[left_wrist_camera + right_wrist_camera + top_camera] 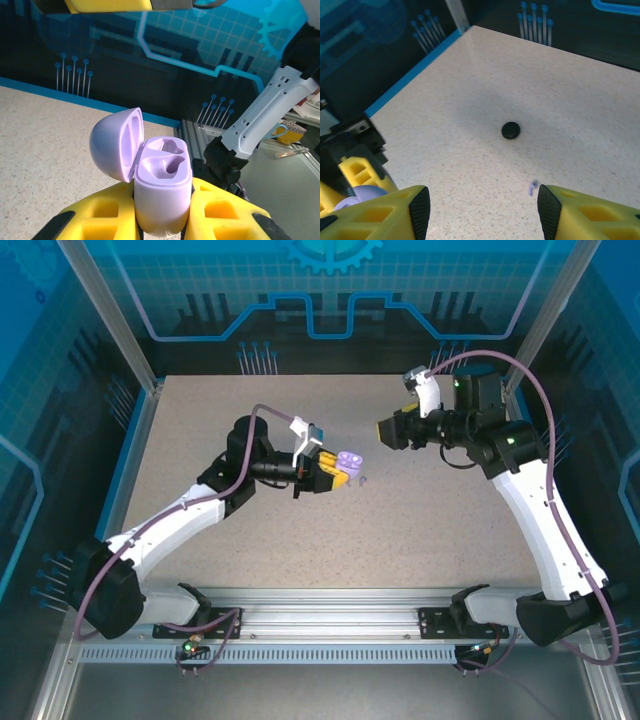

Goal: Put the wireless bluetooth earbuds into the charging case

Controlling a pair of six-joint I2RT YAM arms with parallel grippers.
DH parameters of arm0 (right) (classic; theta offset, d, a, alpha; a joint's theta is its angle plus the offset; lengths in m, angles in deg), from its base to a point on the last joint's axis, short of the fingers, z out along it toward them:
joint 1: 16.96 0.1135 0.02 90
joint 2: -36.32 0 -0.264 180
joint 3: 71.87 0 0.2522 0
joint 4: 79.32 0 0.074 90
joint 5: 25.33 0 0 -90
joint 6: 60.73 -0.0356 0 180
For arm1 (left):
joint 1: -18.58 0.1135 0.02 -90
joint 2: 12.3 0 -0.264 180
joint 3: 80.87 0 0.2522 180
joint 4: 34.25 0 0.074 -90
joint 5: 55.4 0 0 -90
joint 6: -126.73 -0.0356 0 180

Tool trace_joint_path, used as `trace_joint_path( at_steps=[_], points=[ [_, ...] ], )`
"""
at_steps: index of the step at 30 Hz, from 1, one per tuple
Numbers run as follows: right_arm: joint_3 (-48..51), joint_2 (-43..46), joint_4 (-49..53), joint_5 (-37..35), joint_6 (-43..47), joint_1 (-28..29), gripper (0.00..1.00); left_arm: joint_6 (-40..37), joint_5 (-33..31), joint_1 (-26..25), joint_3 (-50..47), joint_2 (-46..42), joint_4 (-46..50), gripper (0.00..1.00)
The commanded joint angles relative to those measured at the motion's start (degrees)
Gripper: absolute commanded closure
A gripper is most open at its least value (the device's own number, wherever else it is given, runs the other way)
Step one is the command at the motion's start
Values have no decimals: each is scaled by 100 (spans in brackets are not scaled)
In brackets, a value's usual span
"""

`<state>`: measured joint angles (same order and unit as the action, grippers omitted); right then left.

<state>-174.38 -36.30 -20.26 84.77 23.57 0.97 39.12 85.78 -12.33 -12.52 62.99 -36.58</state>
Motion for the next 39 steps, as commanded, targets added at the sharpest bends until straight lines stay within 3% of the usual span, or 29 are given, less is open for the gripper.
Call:
trace_joint_path(
  at_steps=[1,18,39],
  points=[
    [302,-120,51,-390,-320,-113,38,-140,-237,-31,-151,-125,-566,100],
    [1720,-1648,-763,-485,-1235,-164,41,384,-878,-37,-1110,137,-2127,100],
    [498,-4035,-618,-1385,-2119,429,57,475,-1022,73,-1464,-171,-2092,100]
  ],
)
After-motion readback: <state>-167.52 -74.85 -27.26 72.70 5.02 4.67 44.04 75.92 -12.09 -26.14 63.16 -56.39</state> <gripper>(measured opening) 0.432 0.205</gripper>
